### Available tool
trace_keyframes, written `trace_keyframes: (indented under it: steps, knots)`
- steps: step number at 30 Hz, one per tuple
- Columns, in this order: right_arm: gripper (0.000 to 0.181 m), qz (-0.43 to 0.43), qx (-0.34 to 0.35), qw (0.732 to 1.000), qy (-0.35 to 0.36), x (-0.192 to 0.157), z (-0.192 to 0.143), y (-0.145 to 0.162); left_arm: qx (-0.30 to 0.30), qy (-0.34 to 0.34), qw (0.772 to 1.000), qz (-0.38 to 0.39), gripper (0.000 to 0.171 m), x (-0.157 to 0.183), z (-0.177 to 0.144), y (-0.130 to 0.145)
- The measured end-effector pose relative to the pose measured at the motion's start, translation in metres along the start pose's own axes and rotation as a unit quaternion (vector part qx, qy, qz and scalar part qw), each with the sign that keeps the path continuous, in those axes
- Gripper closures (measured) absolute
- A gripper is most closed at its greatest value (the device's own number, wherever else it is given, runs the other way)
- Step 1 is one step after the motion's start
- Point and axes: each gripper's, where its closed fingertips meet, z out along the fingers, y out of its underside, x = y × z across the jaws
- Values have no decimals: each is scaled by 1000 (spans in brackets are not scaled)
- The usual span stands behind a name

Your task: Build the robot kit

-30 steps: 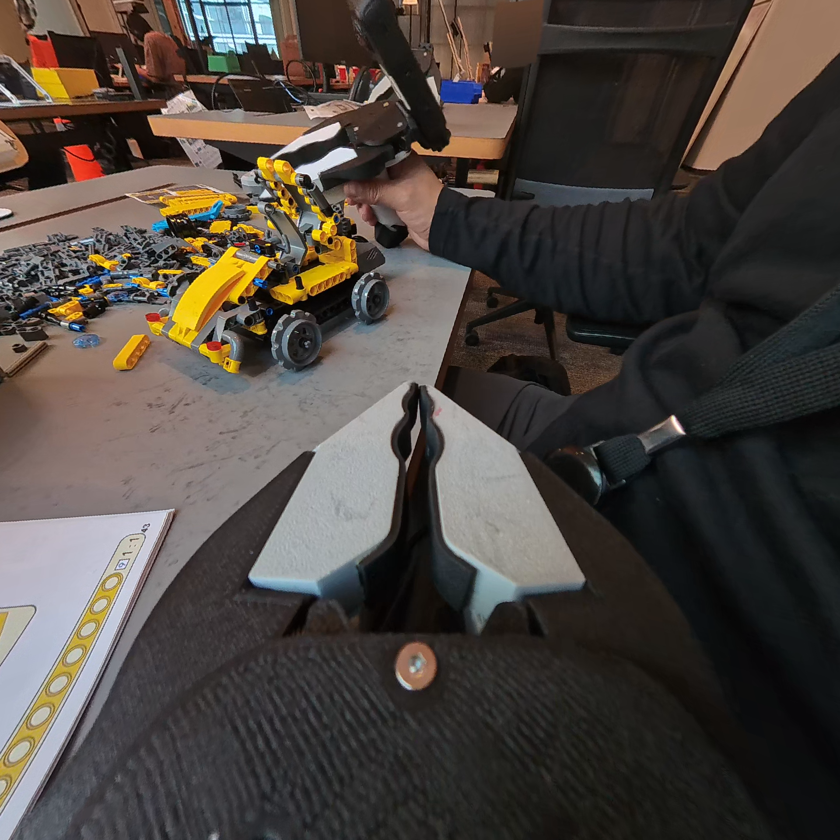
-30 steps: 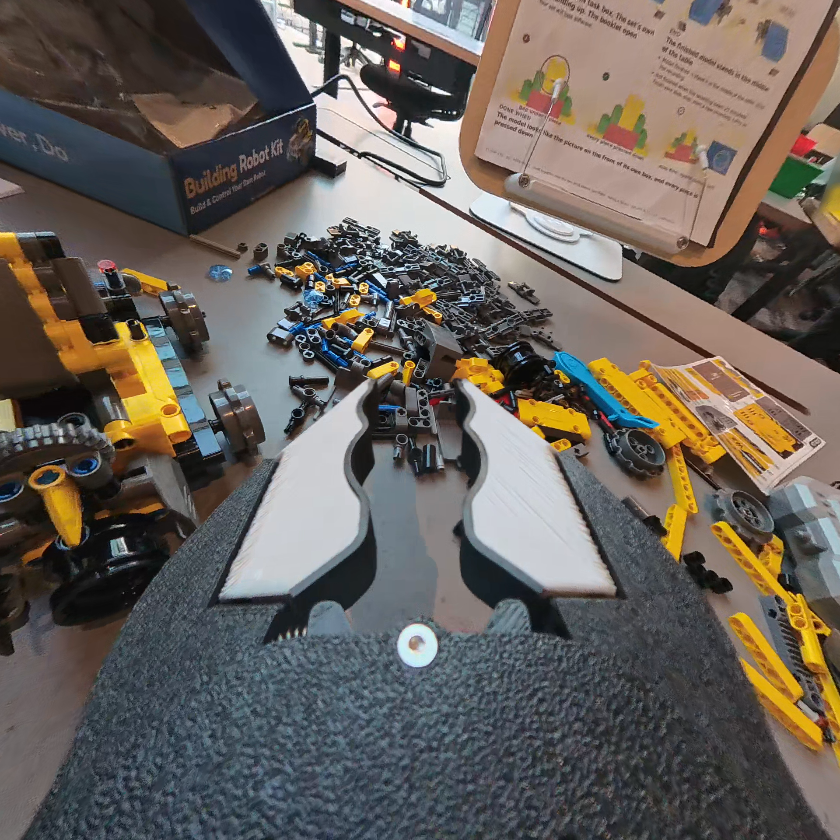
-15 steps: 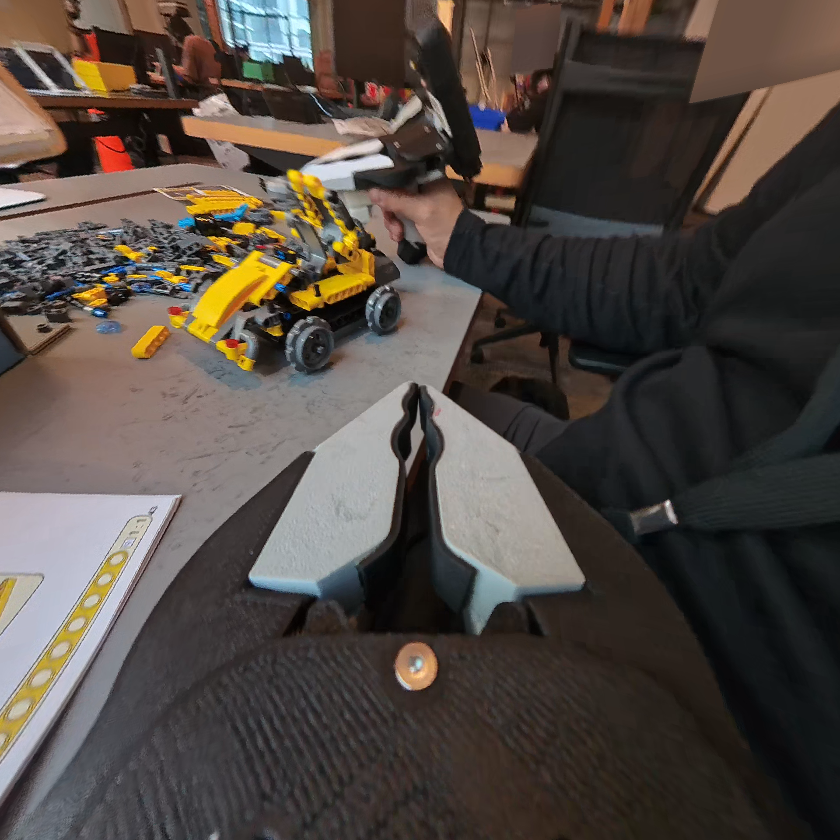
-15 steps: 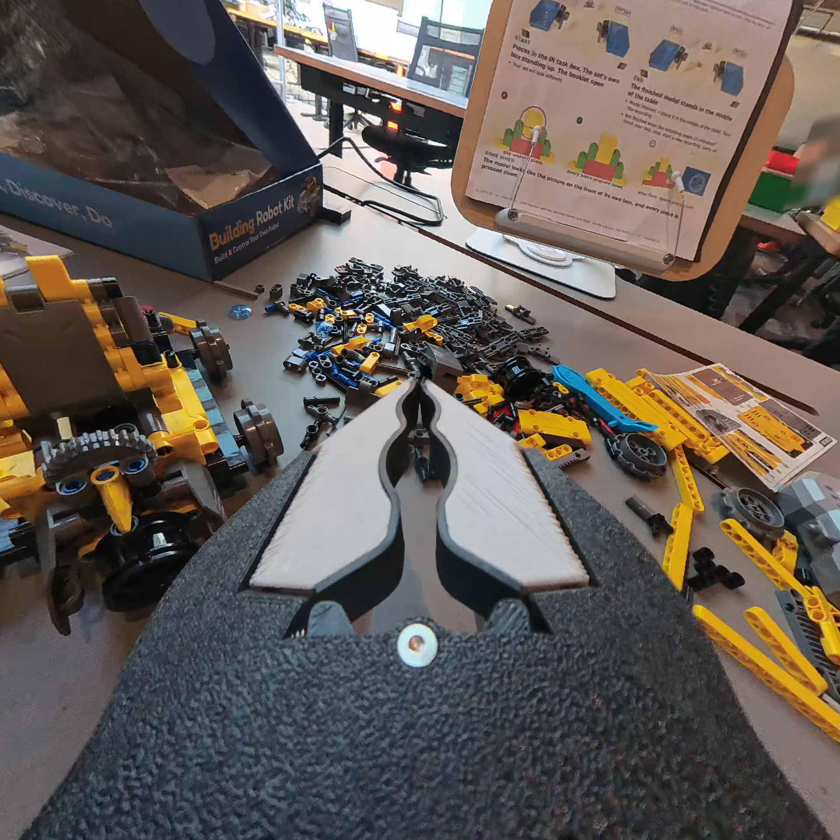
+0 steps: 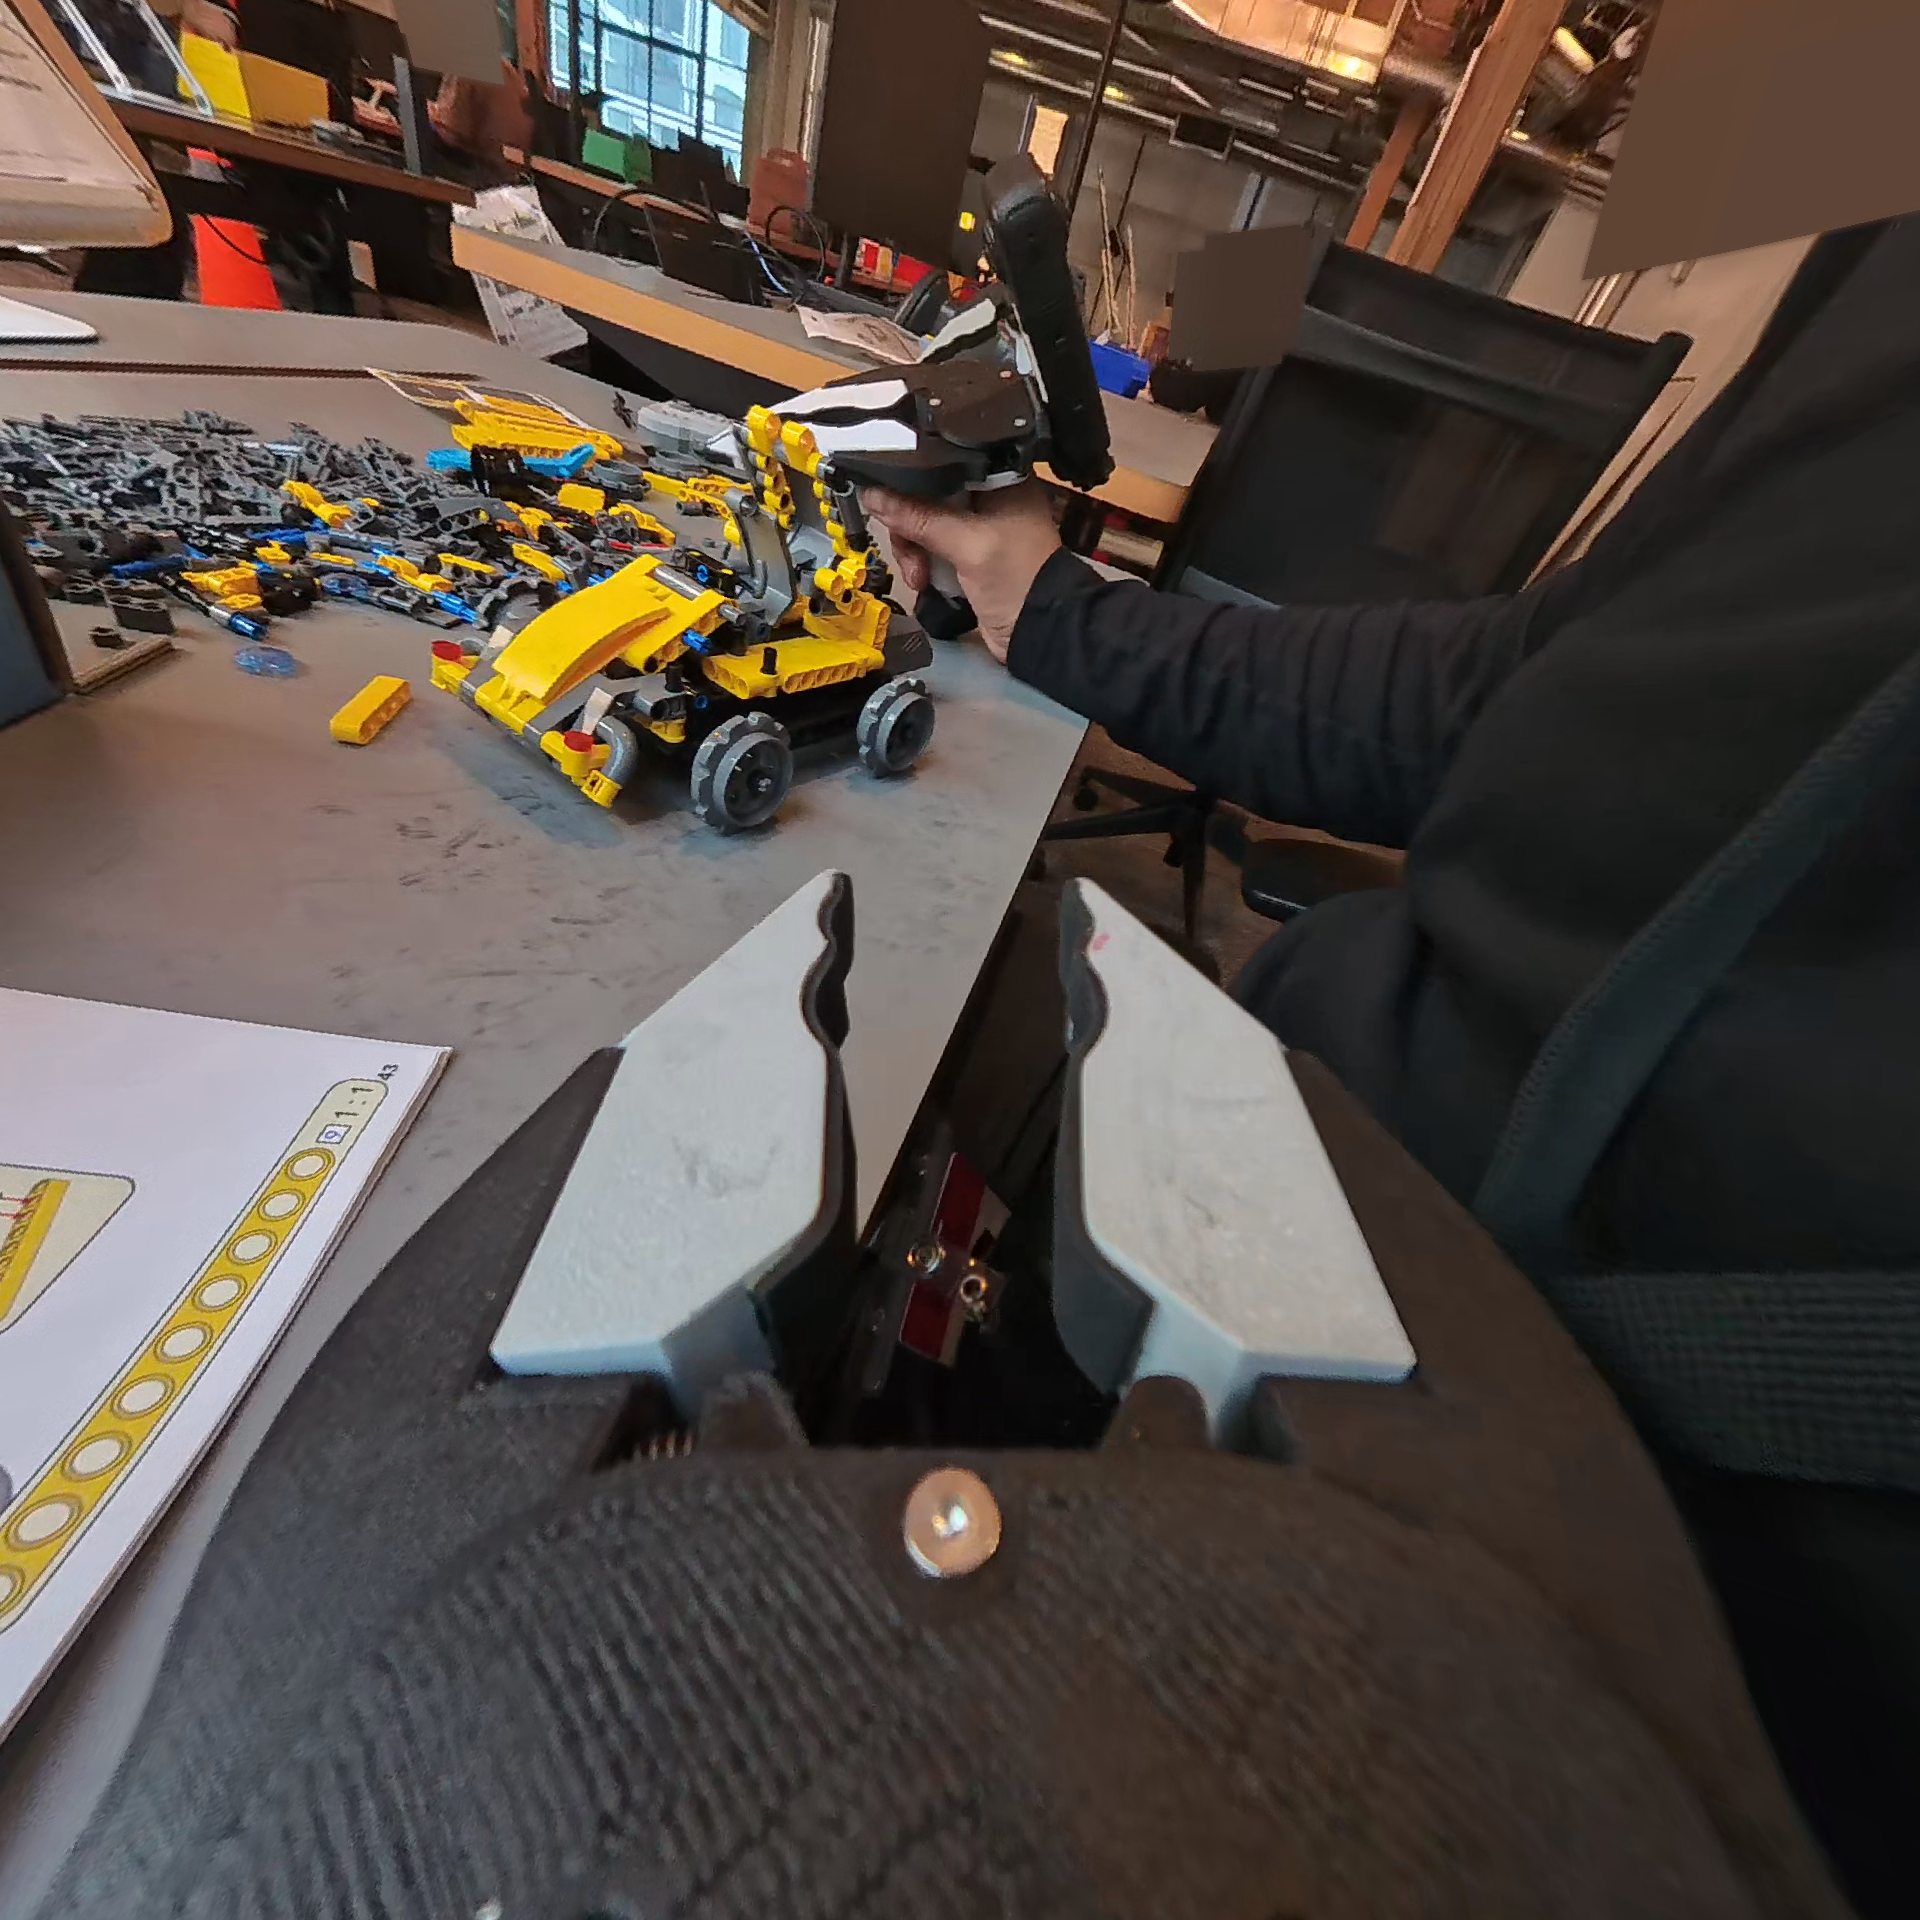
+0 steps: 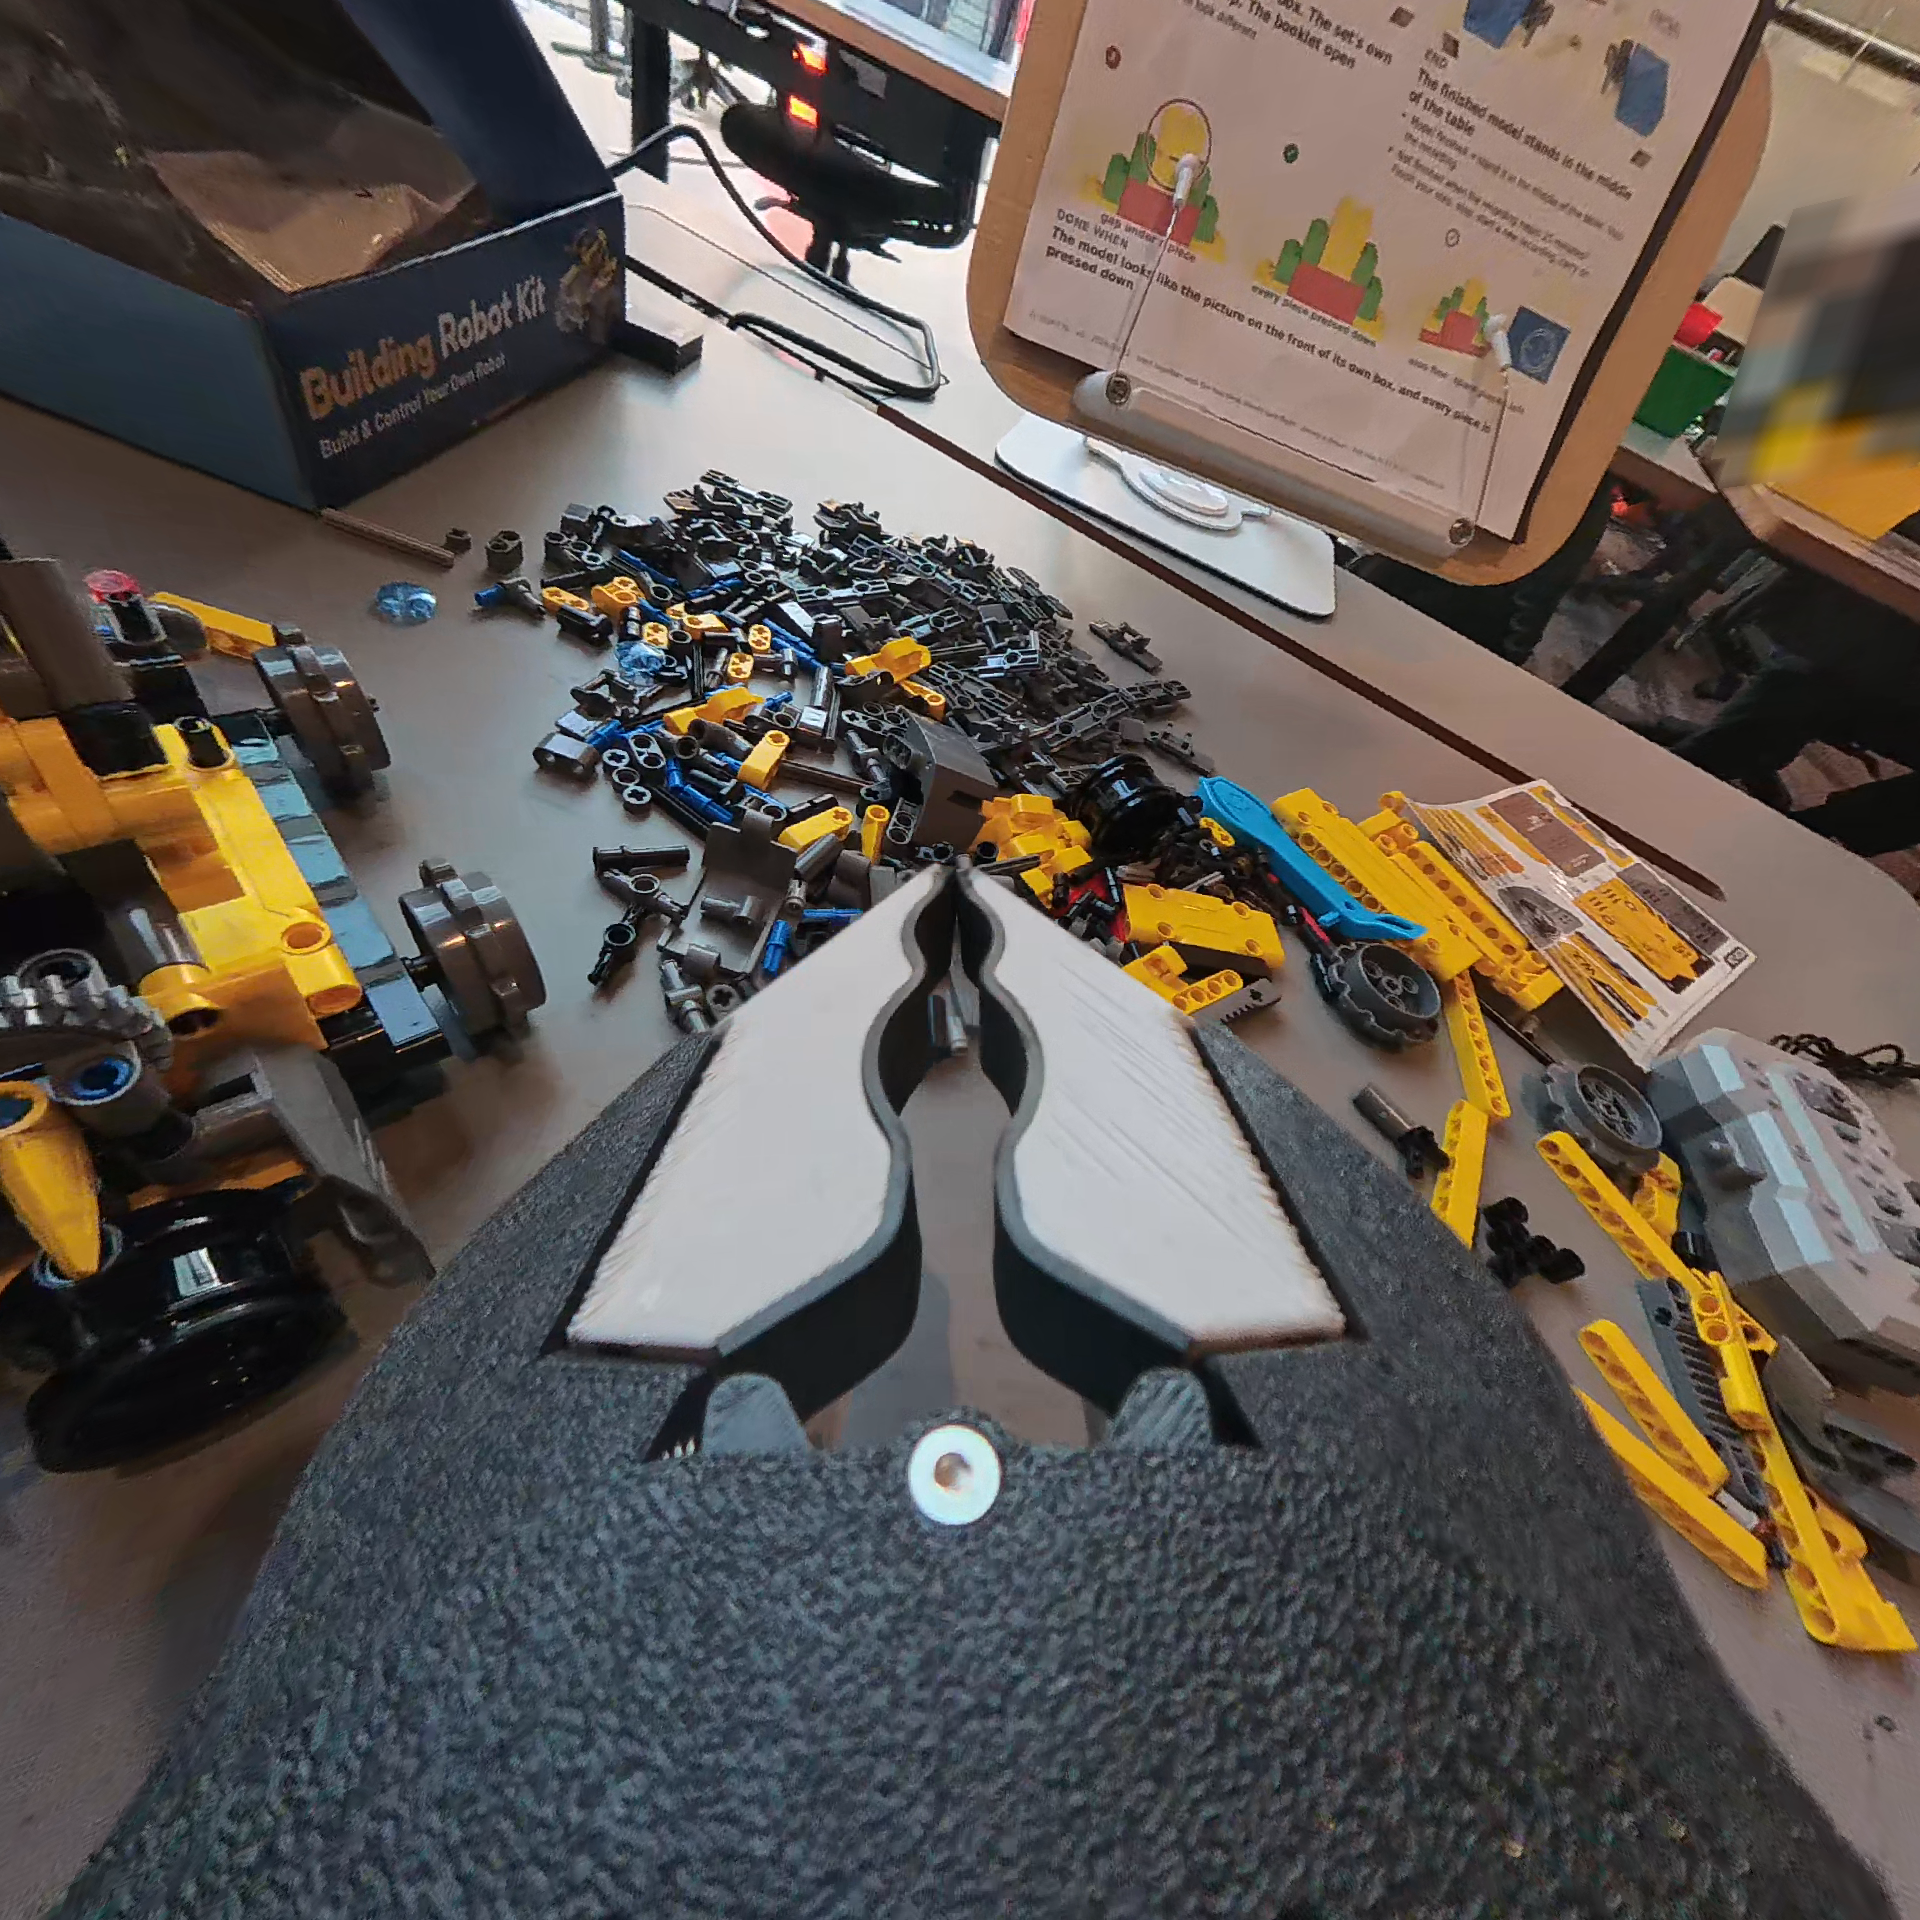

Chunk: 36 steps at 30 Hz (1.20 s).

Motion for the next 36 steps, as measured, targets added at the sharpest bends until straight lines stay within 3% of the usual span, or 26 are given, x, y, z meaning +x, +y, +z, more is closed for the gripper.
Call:
trace_keyframes:
  steps: [9,14,18,21,26,28,30,34,36]
  knots:
    - [177,9,2,1000,22,10,-1,0,-13,18,999,-24,135,5,3,6]
    - [174,15,7,999,40,18,-4,0,-14,-48,999,-20,132,-15,4,8]
    - [138,30,1,997,69,30,-4,3,-3,-67,997,-37,132,-24,5,4]
    - [114,35,-2,998,47,25,-1,4,-7,-79,996,-39,131,-27,10,3]
    - [122,43,21,998,-43,5,-5,-2,5,-107,994,-29,127,-30,15,-5]
    - [140,42,13,997,-71,-2,-3,-1,1,-112,994,-16,128,-32,16,-5]
    - [172,38,-32,993,-105,-14,3,9,-5,-119,993,-7,130,-34,16,-1]
    - [177,18,-128,980,-153,-43,21,25,-15,-114,993,-1,132,-34,17,6]
    - [180,2,-162,977,-137,-42,30,31,-15,-112,994,9,134,-33,17,7]
